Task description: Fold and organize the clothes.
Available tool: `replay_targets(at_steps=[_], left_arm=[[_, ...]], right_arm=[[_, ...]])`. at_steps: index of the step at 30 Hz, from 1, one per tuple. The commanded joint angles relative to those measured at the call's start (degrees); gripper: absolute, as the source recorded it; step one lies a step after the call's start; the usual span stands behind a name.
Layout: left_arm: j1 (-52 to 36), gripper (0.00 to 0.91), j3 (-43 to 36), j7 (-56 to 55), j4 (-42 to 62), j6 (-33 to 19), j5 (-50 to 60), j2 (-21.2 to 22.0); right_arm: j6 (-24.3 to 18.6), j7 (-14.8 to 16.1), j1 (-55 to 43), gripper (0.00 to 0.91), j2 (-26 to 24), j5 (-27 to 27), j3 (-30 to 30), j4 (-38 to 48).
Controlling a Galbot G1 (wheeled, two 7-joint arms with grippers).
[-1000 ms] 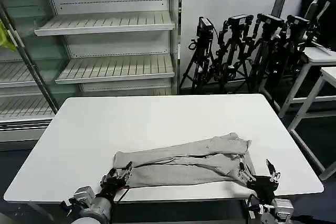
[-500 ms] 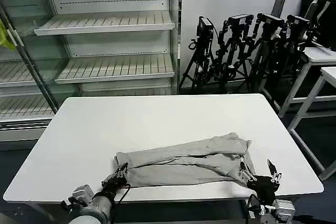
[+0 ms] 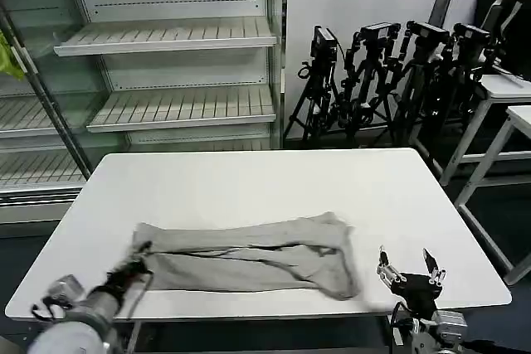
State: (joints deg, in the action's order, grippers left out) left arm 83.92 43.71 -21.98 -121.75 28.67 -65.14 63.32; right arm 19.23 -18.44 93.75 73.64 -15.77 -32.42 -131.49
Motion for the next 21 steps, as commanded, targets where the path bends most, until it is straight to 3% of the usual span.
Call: replay_targets(at_steps=[1,9,14,21], left_arm=[[-0.8,0.04,14.2,-2.1,0.8,4.0,-26.9,-7.2],[-1.8,0.05,0.2,-3.2,-9.7,1.6,-38.7,2.8],[-7.1,0.05,-13.9,-2.9,-10.0,-1.8,-34.8,10.9],[-11.8,0.05,-26.0,-2.8,-5.2,-3.4,-28.6,15.9]], right_arm=[[0.2,0.0,-0.2,0.907,0.2,0.0,0.2,0.0],[0.2,0.0,0.7,0.907,1.2,0.5,0.3,0.2],[-0.3,0.2,2.3,0.907,1.5,1.3,0.8,0.9],[-0.5,0.1,2.8,0.907,1.2,1.2,-0.1,0.8]])
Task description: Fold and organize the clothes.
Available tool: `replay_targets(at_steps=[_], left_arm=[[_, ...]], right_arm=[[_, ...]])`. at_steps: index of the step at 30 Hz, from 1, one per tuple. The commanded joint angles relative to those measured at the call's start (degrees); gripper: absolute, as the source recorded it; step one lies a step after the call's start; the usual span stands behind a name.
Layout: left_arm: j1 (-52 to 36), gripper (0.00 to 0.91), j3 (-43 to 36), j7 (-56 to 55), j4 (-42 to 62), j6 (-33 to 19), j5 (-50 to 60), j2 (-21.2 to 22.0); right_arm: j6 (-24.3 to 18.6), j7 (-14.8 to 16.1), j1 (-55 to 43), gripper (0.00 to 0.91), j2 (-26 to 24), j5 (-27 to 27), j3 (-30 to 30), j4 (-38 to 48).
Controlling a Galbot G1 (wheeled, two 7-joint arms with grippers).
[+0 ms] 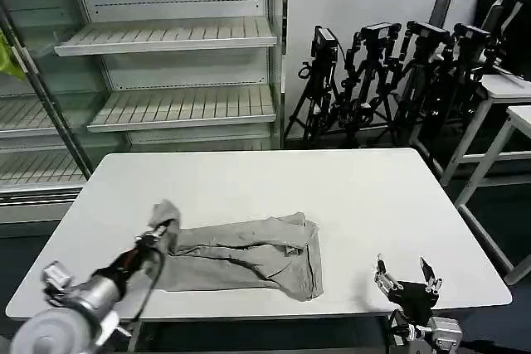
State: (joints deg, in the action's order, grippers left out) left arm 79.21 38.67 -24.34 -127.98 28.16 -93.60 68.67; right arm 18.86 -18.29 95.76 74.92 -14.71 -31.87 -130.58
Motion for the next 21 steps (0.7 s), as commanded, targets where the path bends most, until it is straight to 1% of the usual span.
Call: replay_targets(at_steps=[1,4,8,18,19,20,21], left_arm=[[-7.8,0.05,-22.5,-0.5,2.0,-3.0,0.8,11.3],[-10.0,0.05,-25.7,-0.6,4.3,-3.2,3.4,13.2],[-11.3,0.05,-28.7,-0.9,7.6,-3.5,5.9,14.4],[-15.3,0.05,-31.4,-0.8,14.9,-4.1,11.5,15.0],[-16.0,0.453,-32.0,-0.9,16.0,-4.7,14.9,15.0],[-16.4,0.836,-32.3,-0.9,16.5,-5.0,16.3,14.9],[-16.6,0.907,-32.5,-0.8,16.6,-5.1,16.7,14.9]], right_arm=[[-0.1,0.0,0.8,0.907,-0.1,0.0,-0.8,-0.2],[-0.2,0.0,0.9,0.907,-0.2,-0.1,-1.1,-0.1],[-0.2,-0.1,0.7,0.907,-0.2,-0.3,-1.2,0.2],[0.2,-0.2,-0.4,0.907,-0.4,-0.5,-0.7,0.6],[0.2,-0.2,-0.5,0.907,-0.4,-0.5,-0.6,0.6],[0.3,-0.2,-0.6,0.907,-0.4,-0.5,-0.5,0.6],[0.3,-0.2,-0.6,0.907,-0.4,-0.5,-0.5,0.6]])
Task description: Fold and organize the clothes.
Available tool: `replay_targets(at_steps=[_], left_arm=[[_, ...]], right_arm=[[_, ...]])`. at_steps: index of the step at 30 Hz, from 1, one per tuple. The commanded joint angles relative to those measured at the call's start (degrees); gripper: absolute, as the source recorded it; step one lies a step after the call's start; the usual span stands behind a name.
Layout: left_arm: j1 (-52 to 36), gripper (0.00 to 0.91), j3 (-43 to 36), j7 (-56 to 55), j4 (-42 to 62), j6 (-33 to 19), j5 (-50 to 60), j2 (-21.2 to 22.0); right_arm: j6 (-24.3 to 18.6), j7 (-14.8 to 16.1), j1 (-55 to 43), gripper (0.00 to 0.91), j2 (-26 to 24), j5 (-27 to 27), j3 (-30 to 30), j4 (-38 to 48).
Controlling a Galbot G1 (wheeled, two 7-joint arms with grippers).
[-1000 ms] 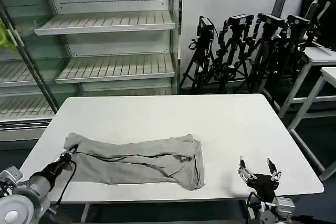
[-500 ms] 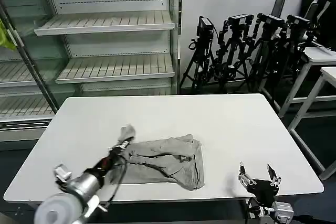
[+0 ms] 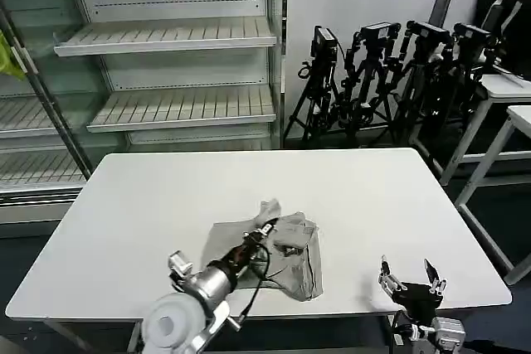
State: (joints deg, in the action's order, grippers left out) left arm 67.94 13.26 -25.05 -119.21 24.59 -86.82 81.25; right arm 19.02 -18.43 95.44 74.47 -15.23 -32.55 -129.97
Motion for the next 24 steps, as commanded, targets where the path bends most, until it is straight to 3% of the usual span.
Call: replay_targets(at_steps=[1,8,14,20,24], left_arm=[[-5.6,0.907,-7.2,0.0,7.7,-1.4,10.1,2.2],[-5.0,0.907,-6.6,1.3,3.3,-1.8,10.7,1.5],[-3.6,0.907,-2.4,2.1,-0.1,-1.6,10.0,-3.2],[2.2,0.907,7.6,3.1,-5.3,1.1,13.5,-10.8],[8.0,0.907,14.9,6.1,-4.9,5.5,18.0,-17.0]], right_arm=[[0.1,-0.1,-0.4,0.907,0.1,0.1,0.2,0.0],[0.5,-0.2,-0.5,0.907,0.0,0.1,0.5,-0.4],[1.0,-0.3,-1.1,0.907,-0.1,0.1,1.2,-0.5],[1.1,-0.3,-2.1,0.907,0.1,0.1,2.2,-0.1],[1.2,-0.3,-2.6,0.907,0.0,0.1,2.8,0.3]])
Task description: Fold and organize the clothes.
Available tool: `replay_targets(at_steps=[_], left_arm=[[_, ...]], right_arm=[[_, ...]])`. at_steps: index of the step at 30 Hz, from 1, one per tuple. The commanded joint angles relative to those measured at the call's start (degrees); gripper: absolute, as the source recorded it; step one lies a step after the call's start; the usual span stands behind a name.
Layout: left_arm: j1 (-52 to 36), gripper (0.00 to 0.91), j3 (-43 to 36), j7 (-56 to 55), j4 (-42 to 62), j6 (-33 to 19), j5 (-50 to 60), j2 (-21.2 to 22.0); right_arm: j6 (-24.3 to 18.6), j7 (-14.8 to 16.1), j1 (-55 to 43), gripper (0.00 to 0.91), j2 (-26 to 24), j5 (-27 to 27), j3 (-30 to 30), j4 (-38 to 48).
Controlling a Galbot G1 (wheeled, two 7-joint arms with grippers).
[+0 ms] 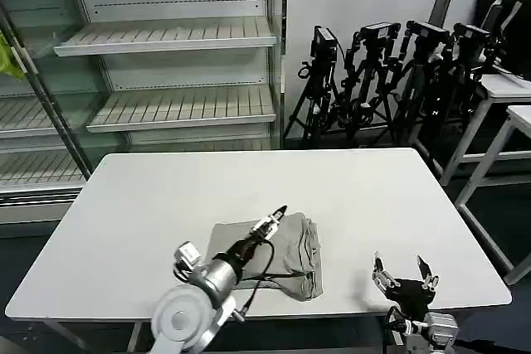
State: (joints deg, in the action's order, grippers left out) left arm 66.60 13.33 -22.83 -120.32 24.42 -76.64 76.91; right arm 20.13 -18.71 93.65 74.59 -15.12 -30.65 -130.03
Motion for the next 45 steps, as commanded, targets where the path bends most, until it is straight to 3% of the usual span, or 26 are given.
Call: replay_targets(at_steps=[1,7,15,25,29,33,44,45], left_arm=[[10.4,0.907,16.0,4.2,-3.6,8.1,7.4,-14.5],[14.2,0.907,20.2,7.3,-2.9,8.8,2.4,-21.6],[14.4,0.907,17.5,7.7,0.1,8.8,-1.7,-24.5],[8.9,0.907,10.6,8.5,2.4,8.7,-5.2,-19.5],[5.0,0.907,6.8,10.2,6.3,8.5,3.6,-17.4],[1.9,0.907,4.7,10.6,10.8,7.8,5.5,-16.7],[2.1,0.907,2.2,11.3,9.1,8.5,3.3,-15.5],[2.4,0.353,2.2,11.2,9.1,8.2,3.3,-15.4]], right_arm=[[0.1,0.0,-0.8,0.907,-0.3,0.0,1.0,0.5],[0.0,0.1,-1.1,0.907,-0.9,0.0,1.6,1.0],[0.1,0.2,-0.7,0.907,-1.6,0.0,1.5,0.4],[0.6,0.1,0.4,0.907,-1.8,-0.2,0.6,-0.8],[0.8,0.0,0.9,0.907,-1.7,-0.1,0.4,-1.4],[0.9,0.1,1.9,0.907,-2.0,-0.1,-0.4,-2.5],[0.9,0.0,3.9,0.907,-2.2,-0.5,-2.5,-4.6],[0.9,0.0,4.1,0.907,-2.2,-0.5,-2.6,-4.8]])
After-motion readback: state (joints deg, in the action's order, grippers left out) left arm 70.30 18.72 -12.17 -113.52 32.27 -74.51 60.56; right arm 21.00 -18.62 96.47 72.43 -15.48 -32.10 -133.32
